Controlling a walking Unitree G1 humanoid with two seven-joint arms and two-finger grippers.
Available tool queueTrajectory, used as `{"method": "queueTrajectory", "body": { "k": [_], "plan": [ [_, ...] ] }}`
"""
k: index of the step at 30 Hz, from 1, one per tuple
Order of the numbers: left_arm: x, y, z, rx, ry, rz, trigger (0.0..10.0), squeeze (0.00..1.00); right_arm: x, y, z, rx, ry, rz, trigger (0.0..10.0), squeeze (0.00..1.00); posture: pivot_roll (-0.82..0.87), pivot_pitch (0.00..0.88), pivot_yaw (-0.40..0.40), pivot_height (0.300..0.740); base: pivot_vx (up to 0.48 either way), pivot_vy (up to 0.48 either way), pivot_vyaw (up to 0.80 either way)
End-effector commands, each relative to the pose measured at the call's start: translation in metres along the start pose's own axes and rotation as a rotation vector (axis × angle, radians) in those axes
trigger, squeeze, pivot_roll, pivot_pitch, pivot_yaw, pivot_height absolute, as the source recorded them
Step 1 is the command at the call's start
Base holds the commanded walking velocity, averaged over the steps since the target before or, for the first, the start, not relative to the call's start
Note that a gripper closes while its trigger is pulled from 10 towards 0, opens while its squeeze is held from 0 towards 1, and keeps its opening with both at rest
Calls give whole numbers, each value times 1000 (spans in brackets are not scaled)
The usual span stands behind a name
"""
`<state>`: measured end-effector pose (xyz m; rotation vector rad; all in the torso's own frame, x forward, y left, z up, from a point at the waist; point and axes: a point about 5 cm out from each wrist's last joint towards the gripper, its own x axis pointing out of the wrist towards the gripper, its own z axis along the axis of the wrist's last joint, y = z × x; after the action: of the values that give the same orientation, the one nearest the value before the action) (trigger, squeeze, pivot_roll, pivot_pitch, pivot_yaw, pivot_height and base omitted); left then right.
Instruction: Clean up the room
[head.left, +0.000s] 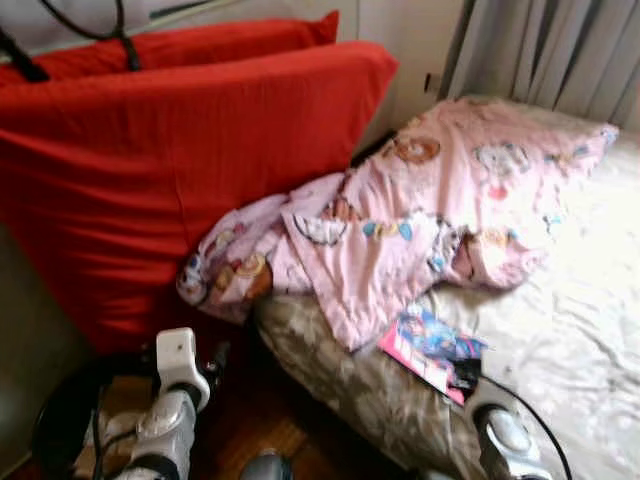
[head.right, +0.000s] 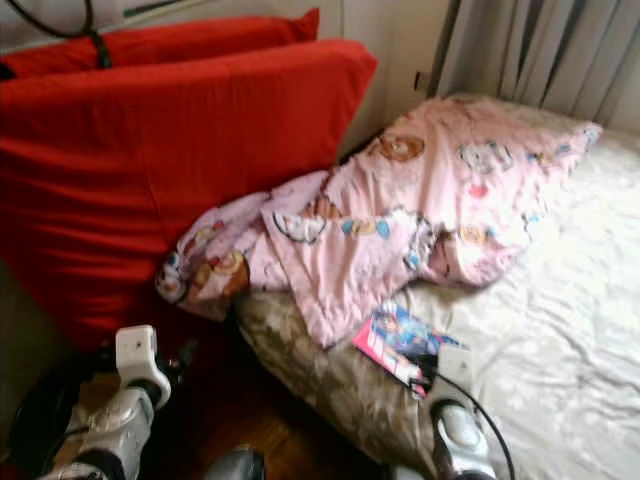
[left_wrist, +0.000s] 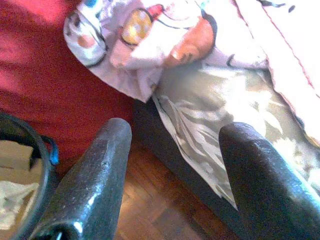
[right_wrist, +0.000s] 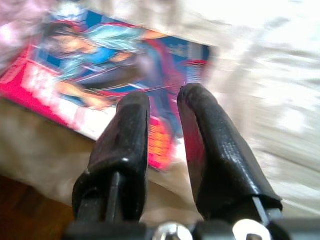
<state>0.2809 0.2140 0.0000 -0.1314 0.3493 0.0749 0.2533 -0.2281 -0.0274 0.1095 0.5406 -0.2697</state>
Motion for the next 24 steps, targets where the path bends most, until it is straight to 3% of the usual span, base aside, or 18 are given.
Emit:
{"method": "queueTrajectory", "body": {
  "k": [1,15,16,24],
  "plan": [
    [-2,2,-2,4,2,6,10000,0,1,2,-2,6,31,-13,10000,0,33,0,-5,626,0,0,0],
    [-2,5,3,24,-39,-8,10000,0,8,10,7,12,114,-22,10000,0,48,0,18,626,0,0,0],
    [-2,5,5,24,-44,-7,10000,0,9,12,9,17,116,-23,10000,1000,51,0,21,626,0,0,0],
    [-5,2,4,14,-76,-16,10000,0,9,11,8,-37,150,-18,10000,1000,66,0,24,626,0,0,0]
  ]
}}
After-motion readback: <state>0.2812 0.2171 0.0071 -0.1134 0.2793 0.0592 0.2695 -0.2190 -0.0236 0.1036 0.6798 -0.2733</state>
